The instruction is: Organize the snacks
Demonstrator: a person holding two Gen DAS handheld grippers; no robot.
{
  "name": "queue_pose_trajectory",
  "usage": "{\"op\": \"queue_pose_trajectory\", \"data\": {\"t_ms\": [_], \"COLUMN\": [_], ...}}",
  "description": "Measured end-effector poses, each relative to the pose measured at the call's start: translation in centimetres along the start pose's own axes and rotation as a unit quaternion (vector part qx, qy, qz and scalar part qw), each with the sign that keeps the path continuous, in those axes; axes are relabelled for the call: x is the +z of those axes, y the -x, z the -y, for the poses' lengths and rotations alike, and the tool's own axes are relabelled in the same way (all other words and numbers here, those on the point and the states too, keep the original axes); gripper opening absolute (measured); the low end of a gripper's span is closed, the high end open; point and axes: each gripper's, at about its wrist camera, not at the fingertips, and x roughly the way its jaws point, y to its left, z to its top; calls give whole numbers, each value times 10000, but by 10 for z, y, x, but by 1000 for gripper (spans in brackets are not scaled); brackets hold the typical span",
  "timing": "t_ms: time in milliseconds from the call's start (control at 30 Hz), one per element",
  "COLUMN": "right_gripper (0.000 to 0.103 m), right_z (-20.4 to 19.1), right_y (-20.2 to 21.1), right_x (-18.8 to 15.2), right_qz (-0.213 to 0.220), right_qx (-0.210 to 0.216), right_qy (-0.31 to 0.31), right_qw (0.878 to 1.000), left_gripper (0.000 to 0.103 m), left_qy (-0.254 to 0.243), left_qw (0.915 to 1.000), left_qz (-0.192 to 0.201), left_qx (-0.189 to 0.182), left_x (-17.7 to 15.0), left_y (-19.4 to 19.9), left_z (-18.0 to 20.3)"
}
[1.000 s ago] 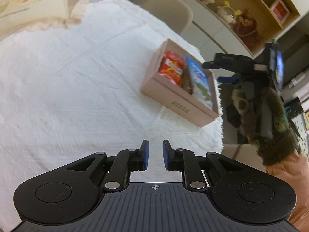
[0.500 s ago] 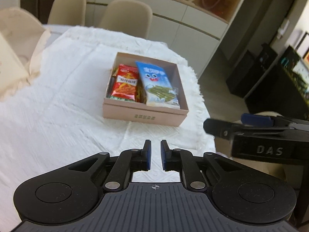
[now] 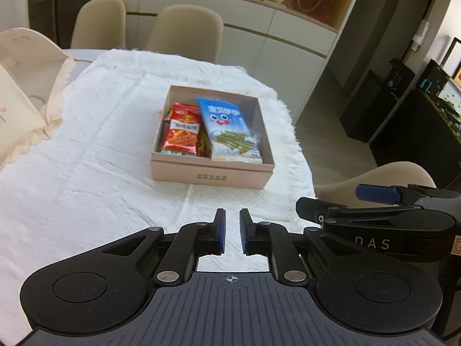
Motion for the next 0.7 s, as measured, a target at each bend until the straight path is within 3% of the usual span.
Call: {"op": "queue_pose_trajectory", "data": {"t_ms": [700], "right_gripper": [92], "right_z": [-2], "right_y": [-3], "right_x": [1], "right_qz": [-59], "right_qx": [142], "right_qy": [38], "right_qw": [9999], "left_gripper": [13], "left_qy": [-45], "left_qw": [10000], "left_qz": [10], "left_qx": [50], "left_x": [1], "left_y": [3], "left_z": [0]}}
